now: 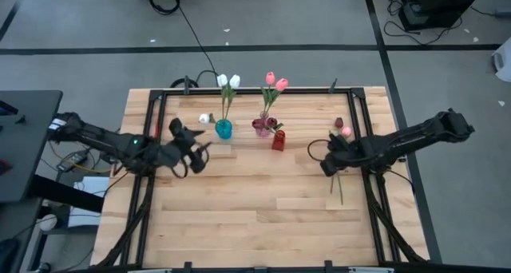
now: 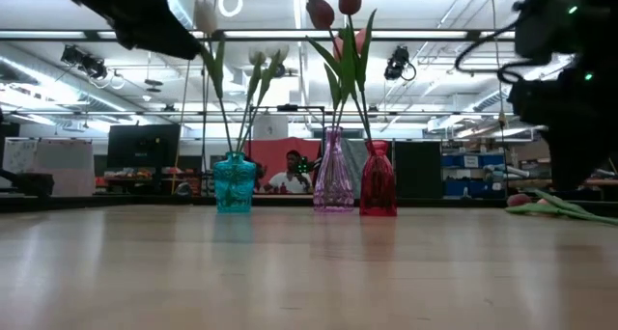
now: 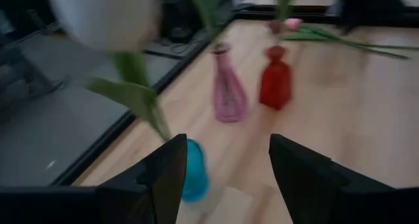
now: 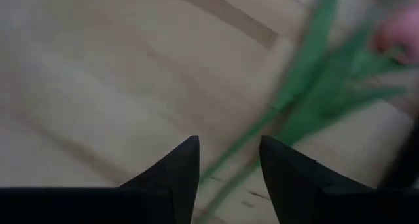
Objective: Sort flowers into vase by color
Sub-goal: Put the red tulip into the red vase
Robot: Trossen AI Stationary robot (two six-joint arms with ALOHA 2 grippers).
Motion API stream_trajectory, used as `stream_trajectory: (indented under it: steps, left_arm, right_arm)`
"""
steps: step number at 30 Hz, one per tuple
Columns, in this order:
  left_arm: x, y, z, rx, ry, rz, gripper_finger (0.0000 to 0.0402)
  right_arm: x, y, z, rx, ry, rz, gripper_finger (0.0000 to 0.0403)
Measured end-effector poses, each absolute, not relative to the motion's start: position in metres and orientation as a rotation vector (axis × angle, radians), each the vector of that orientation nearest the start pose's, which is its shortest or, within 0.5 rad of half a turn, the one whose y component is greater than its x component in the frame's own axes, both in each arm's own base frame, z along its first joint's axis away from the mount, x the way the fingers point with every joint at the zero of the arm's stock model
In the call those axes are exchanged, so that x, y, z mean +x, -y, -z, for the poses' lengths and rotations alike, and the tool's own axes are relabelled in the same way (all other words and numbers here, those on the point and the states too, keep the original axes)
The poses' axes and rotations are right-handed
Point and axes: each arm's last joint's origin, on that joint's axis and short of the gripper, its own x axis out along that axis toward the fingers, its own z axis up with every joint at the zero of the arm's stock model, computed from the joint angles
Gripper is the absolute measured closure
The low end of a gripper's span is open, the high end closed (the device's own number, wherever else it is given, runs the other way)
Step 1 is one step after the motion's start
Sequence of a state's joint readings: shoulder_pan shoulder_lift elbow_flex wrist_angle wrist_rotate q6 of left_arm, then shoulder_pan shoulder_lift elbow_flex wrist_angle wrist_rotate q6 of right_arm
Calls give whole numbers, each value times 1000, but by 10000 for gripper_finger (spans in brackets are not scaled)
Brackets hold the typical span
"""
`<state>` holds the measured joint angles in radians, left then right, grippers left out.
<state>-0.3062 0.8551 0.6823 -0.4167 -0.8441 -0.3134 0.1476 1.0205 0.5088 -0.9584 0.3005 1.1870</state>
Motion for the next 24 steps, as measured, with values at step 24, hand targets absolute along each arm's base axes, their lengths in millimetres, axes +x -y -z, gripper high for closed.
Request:
stream_trajectory:
  steps: [24]
  left_arm:
    - [144, 82, -268, 71, -344, -452, 179]
  right_arm:
    - [153, 15, -136, 691, -1290, 1088, 260]
